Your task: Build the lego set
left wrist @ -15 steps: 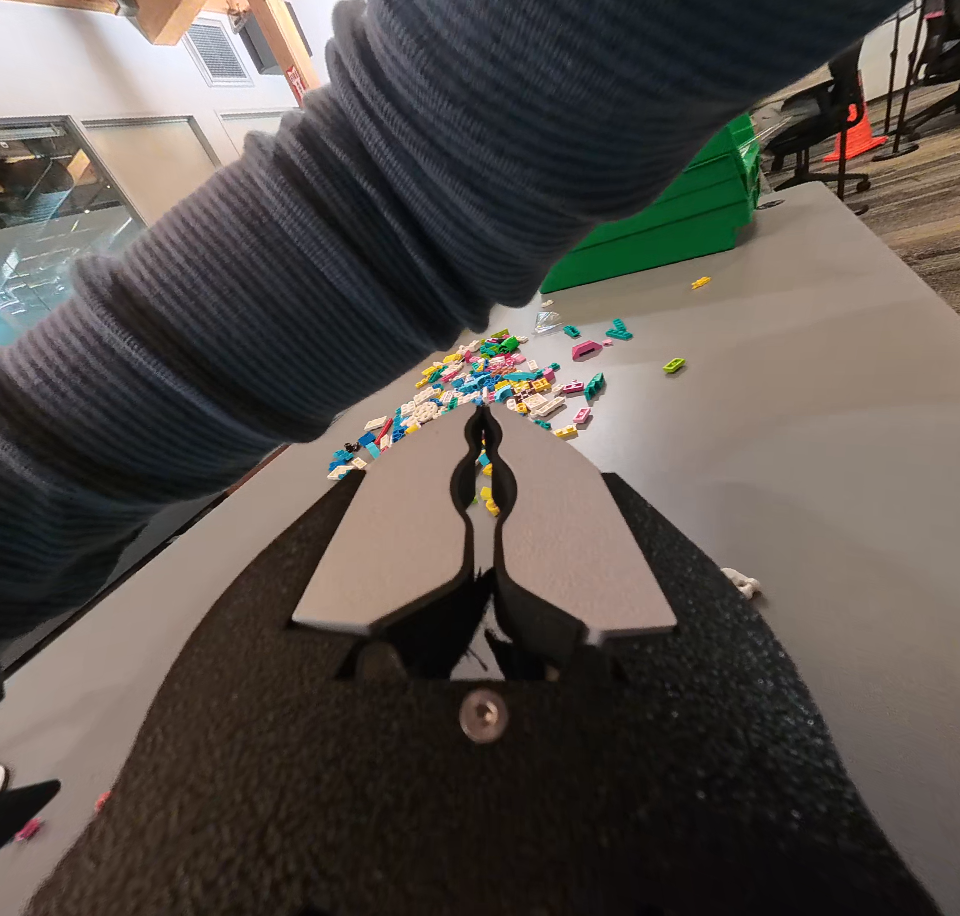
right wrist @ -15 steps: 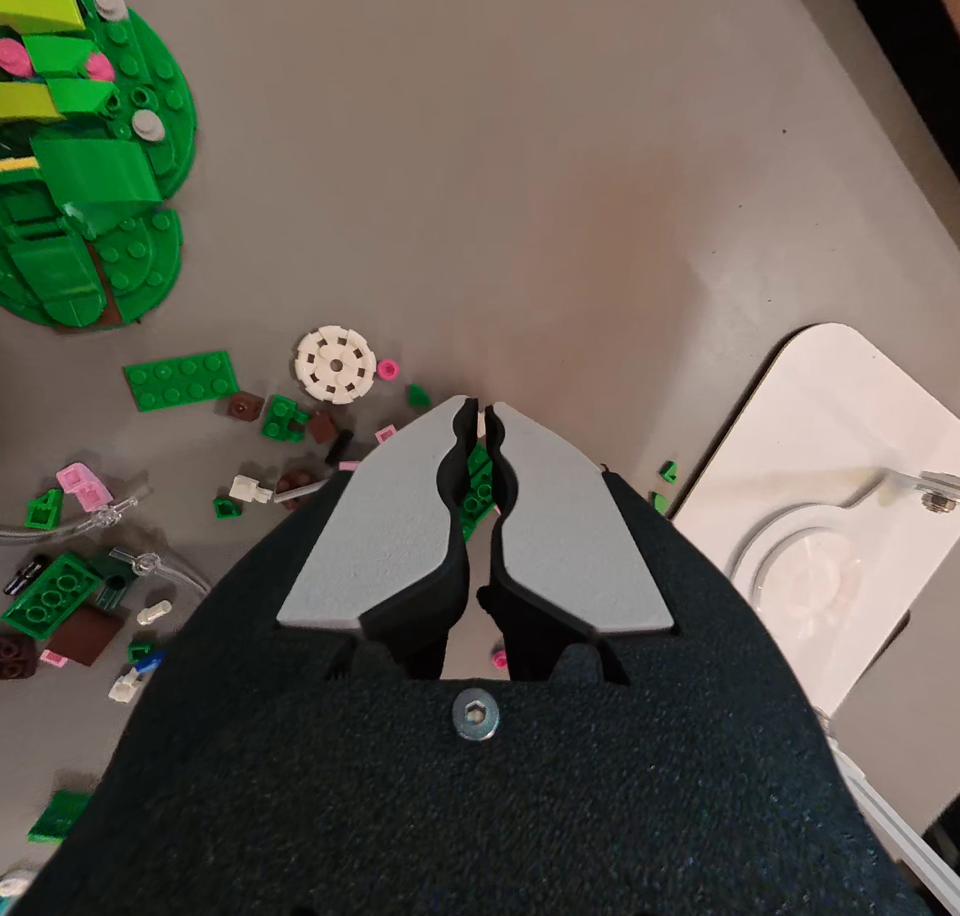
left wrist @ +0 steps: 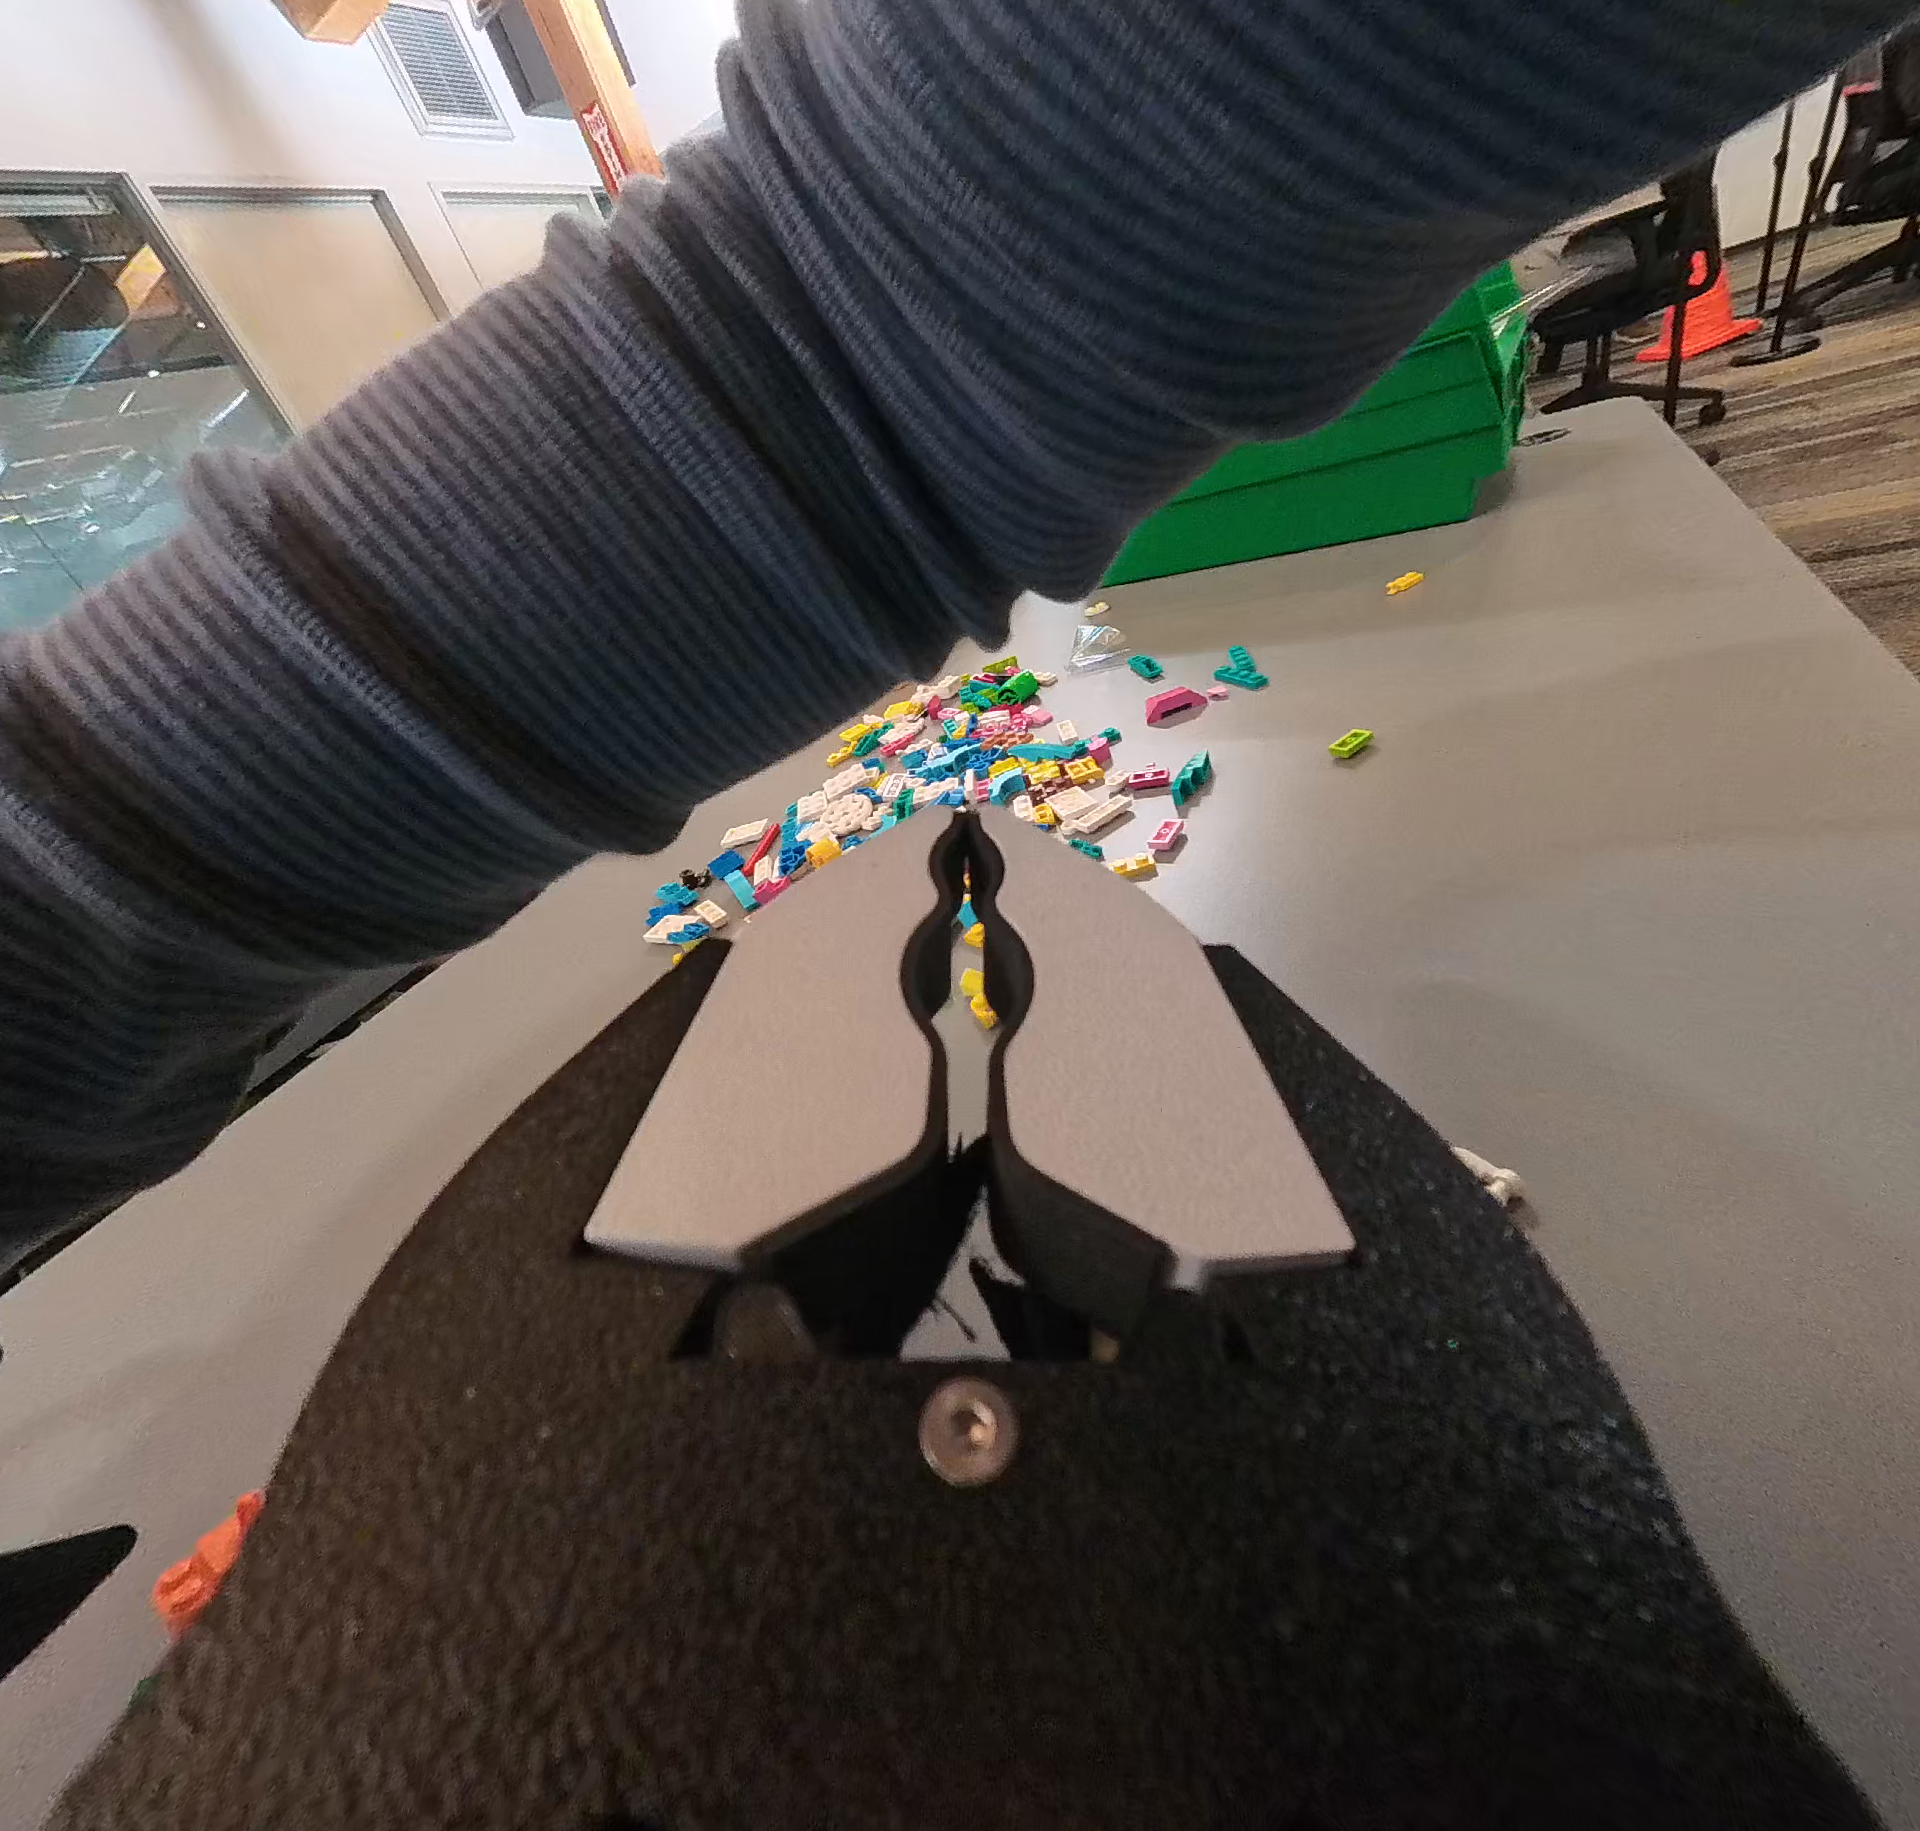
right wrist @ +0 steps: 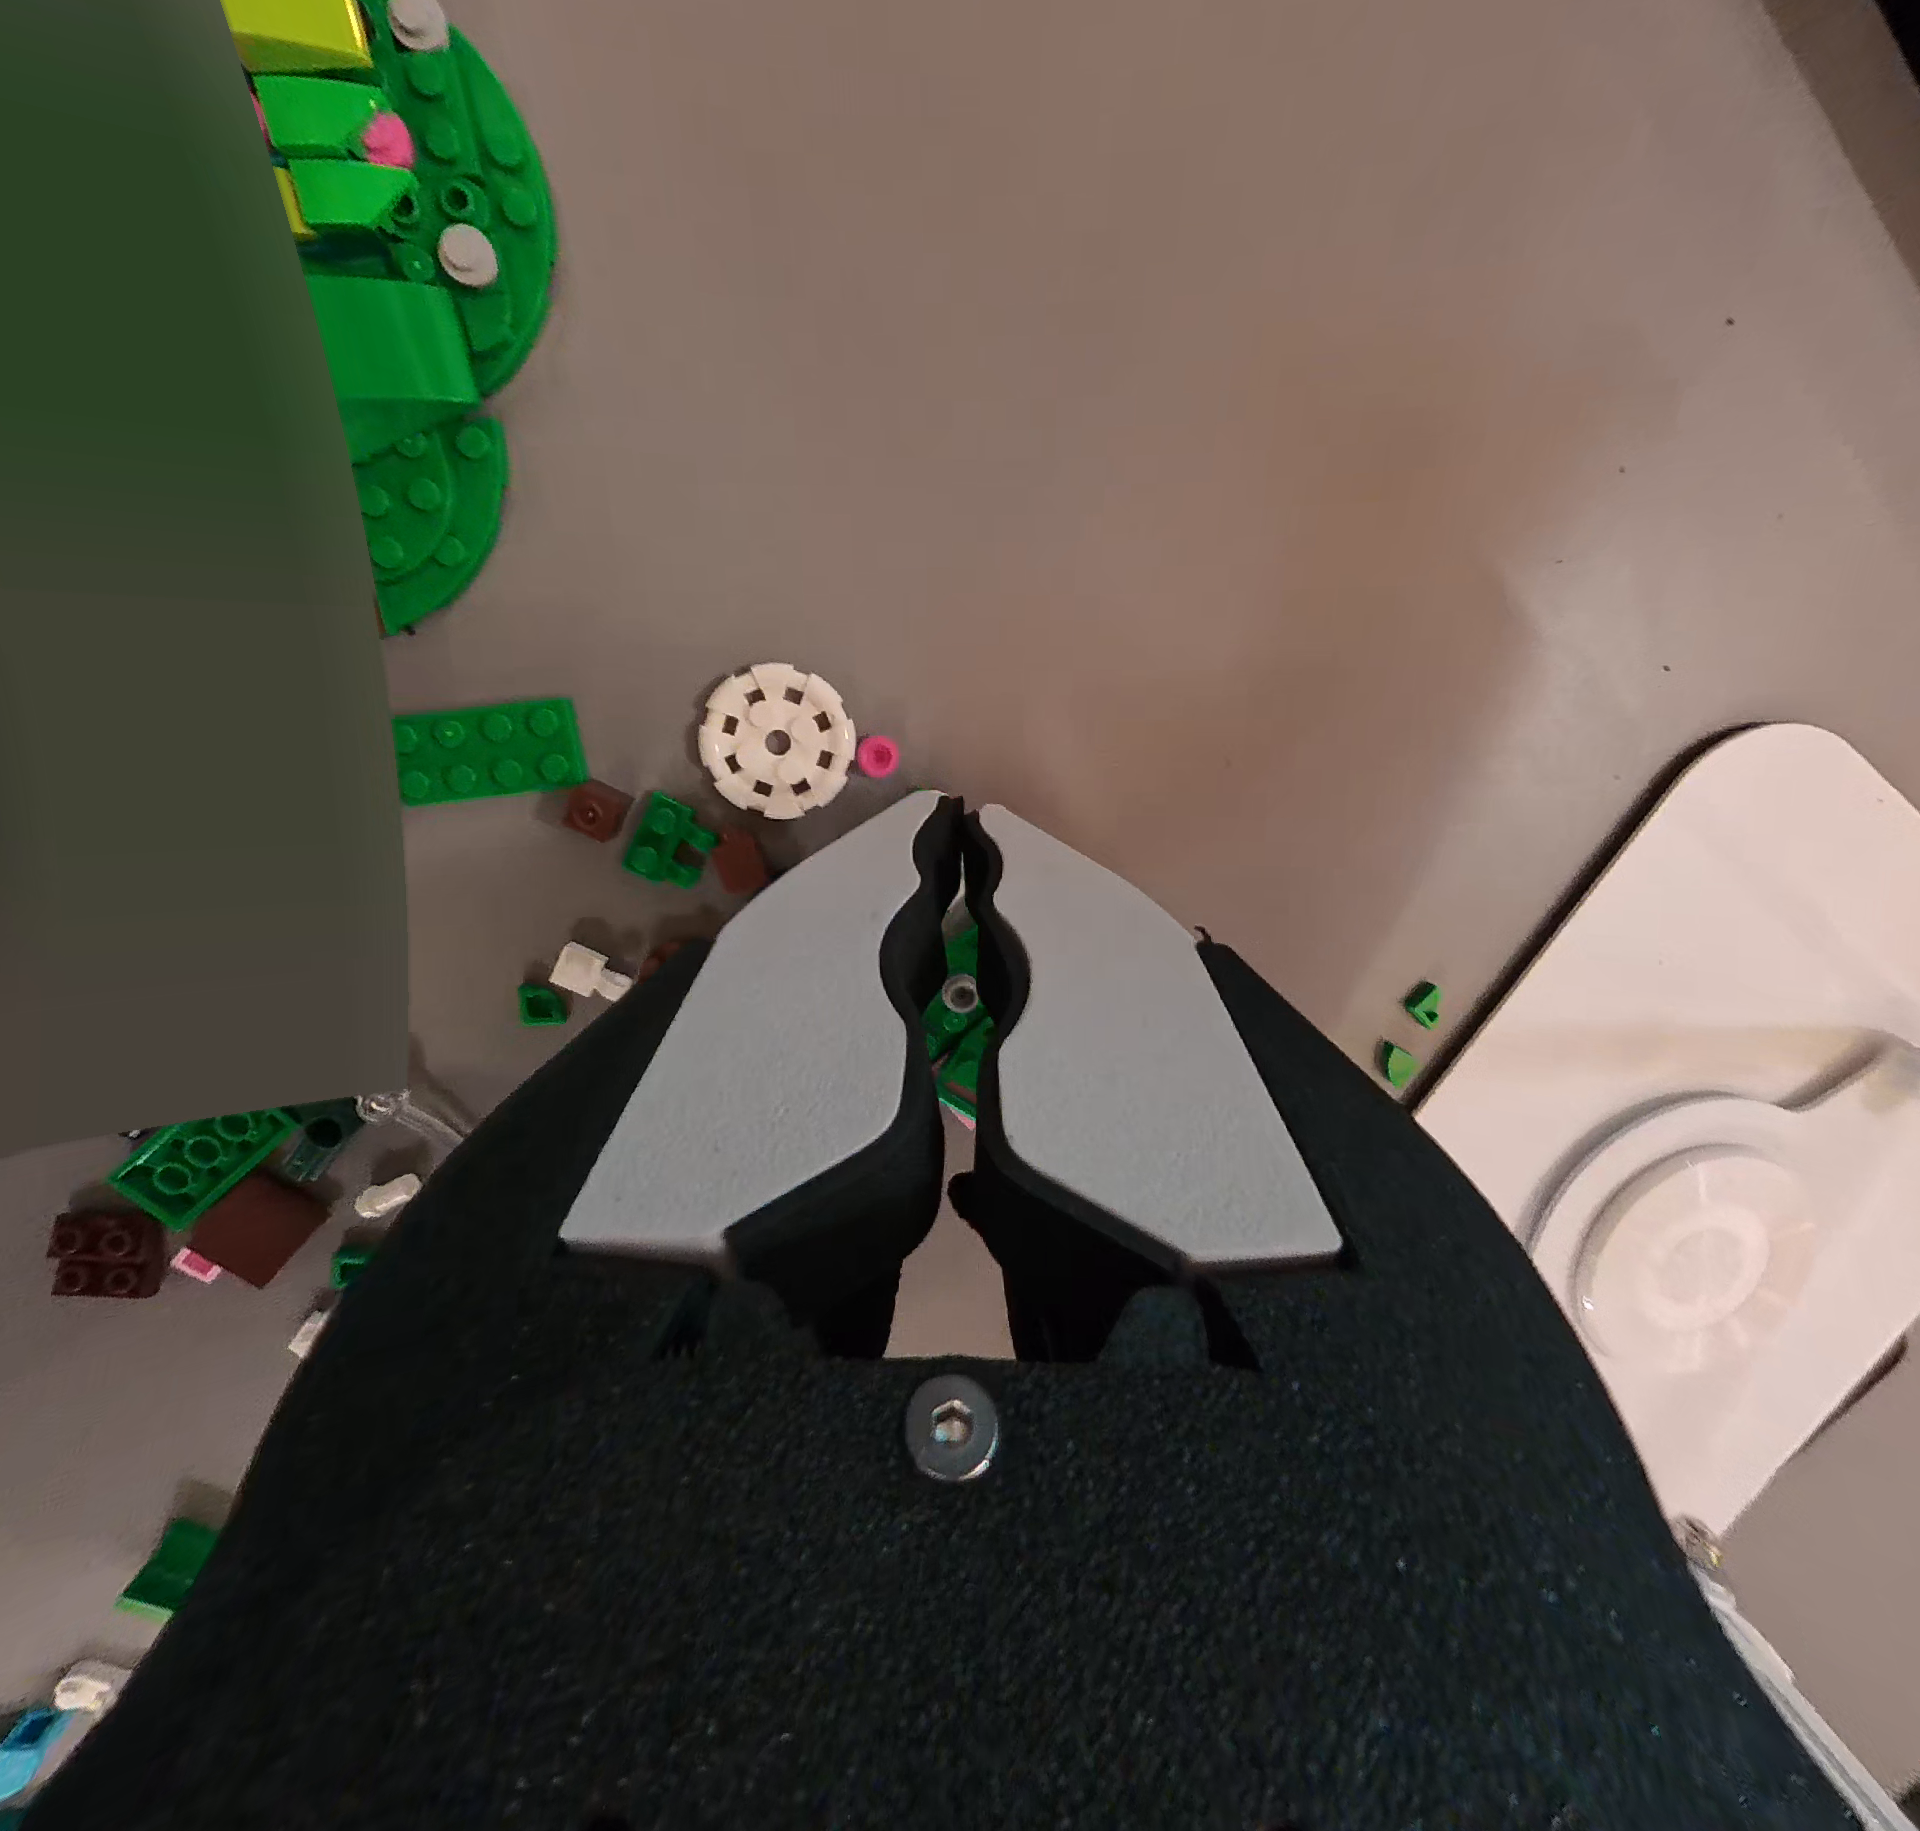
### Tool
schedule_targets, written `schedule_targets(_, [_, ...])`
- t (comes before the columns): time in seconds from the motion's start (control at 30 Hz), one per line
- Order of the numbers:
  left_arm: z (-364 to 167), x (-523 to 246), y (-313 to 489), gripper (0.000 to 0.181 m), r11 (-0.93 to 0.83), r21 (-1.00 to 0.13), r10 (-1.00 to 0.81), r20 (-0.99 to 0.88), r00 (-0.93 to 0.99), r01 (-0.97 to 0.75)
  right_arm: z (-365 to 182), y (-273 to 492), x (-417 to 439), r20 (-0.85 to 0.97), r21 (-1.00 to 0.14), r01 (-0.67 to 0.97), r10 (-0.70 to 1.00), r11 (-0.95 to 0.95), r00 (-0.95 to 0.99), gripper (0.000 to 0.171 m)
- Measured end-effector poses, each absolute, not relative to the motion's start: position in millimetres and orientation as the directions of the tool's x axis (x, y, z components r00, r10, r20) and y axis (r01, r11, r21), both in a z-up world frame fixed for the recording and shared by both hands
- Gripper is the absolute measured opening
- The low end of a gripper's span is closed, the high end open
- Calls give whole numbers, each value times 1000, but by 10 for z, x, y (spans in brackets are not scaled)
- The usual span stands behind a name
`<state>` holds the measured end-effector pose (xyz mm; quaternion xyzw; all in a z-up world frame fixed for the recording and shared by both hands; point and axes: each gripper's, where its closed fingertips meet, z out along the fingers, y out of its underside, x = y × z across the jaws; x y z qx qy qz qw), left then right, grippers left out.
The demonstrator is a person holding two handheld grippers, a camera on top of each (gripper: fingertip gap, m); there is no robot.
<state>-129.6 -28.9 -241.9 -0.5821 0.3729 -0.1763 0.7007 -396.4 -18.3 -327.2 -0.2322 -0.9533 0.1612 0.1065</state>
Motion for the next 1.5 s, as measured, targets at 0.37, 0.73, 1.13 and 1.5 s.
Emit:
schedule_targets(0.37, [-2423, -1300, -279, 0, 256, -948, -682, -314, 660, -186, -3263, -367, -3864, 74, -358, 378, 429, 854, -900, 0])
schedule_targets(0.73, [-2420, -1300, -279, 0, 259, -947, -680, -317, 661, -188, -3371, -466, -3811, 45, -316, 355, 388, 880, -921, 0])
schedule_targets(1.13, [-2419, -1304, -280, 0, 255, -949, -682, -311, 662, -183, -3388, -558, -3859, 21, -330, 357, 385, 874, -923, 0])
schedule_targets(1.5, [-2423, -1299, -284, 0, 252, -950, -684, -309, 660, -184, -3387, -657, -3912, 17, -361, 355, 387, 862, -922, 0])
